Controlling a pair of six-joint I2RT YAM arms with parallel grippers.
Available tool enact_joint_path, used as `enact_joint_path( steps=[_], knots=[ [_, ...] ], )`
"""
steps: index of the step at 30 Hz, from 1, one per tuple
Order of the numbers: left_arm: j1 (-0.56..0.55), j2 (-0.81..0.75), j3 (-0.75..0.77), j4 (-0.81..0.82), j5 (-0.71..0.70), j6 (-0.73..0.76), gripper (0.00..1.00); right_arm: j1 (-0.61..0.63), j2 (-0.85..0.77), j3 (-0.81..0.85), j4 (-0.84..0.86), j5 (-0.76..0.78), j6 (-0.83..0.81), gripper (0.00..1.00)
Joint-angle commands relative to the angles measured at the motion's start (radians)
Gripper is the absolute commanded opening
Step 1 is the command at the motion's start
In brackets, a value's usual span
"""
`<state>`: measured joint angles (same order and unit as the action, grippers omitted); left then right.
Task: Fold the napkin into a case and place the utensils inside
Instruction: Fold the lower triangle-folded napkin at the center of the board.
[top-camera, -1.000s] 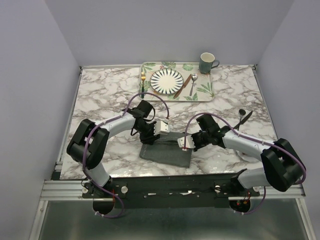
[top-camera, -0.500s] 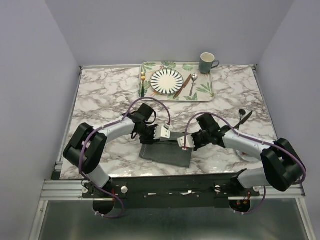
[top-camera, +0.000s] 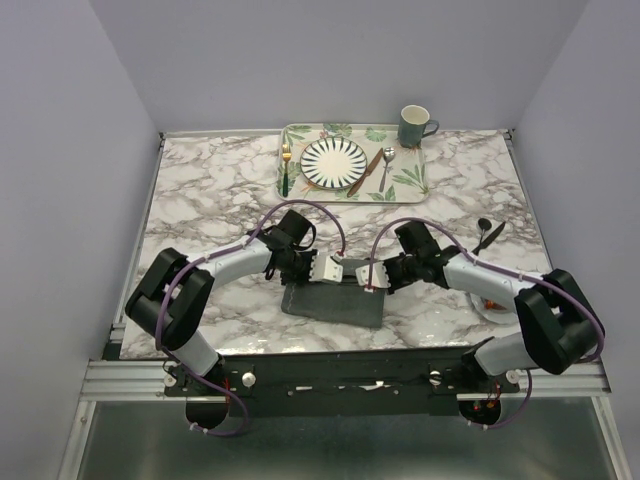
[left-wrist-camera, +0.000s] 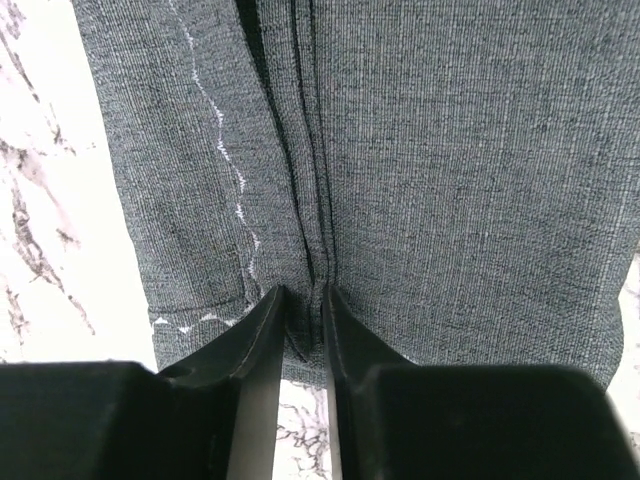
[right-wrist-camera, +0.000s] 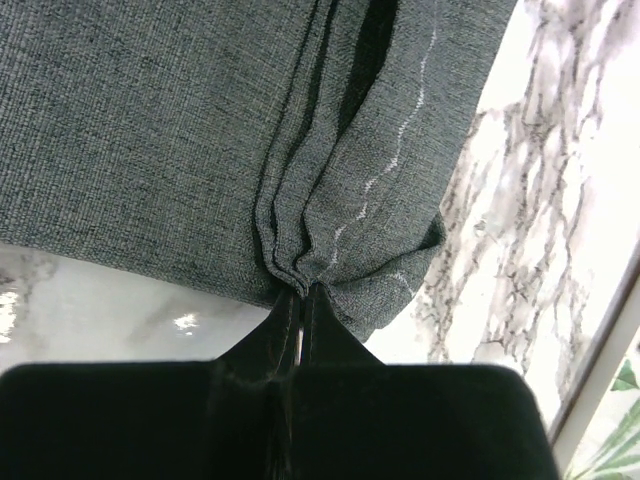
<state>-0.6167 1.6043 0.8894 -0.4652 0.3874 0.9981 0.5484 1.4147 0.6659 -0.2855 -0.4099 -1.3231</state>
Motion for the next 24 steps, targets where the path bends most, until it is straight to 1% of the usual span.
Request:
enact_joint_path(
  steps=[1,2,4,5,7,16,24],
  knots=[
    [-0.002,0.032,-0.047,-0.036,-0.102,-0.015,0.22,-0.019,0.01,0.037,0.02,-0.001,-0.03,0.01],
    [0.0,0.032,-0.043,-0.036,-0.101,-0.021,0.17,-0.019,0.006,0.038,0.02,-0.003,-0.03,0.01],
    [0.0,0.026,-0.037,-0.036,-0.088,-0.038,0.12,-0.018,-0.003,0.038,0.019,-0.007,-0.03,0.01],
    [0.0,0.025,-0.029,-0.036,-0.084,-0.044,0.06,-0.019,-0.013,0.037,0.019,-0.007,-0.028,0.01],
    [0.002,0.02,-0.023,-0.033,-0.071,-0.062,0.0,-0.019,-0.022,0.035,0.017,-0.009,-0.03,0.01],
    [0.046,-0.018,0.031,-0.062,-0.027,-0.102,0.0,-0.021,-0.1,0.02,0.006,-0.036,-0.022,0.01],
    [0.071,-0.049,0.091,-0.112,-0.001,-0.124,0.0,-0.022,-0.123,0.047,-0.026,-0.063,-0.004,0.01]
  ],
)
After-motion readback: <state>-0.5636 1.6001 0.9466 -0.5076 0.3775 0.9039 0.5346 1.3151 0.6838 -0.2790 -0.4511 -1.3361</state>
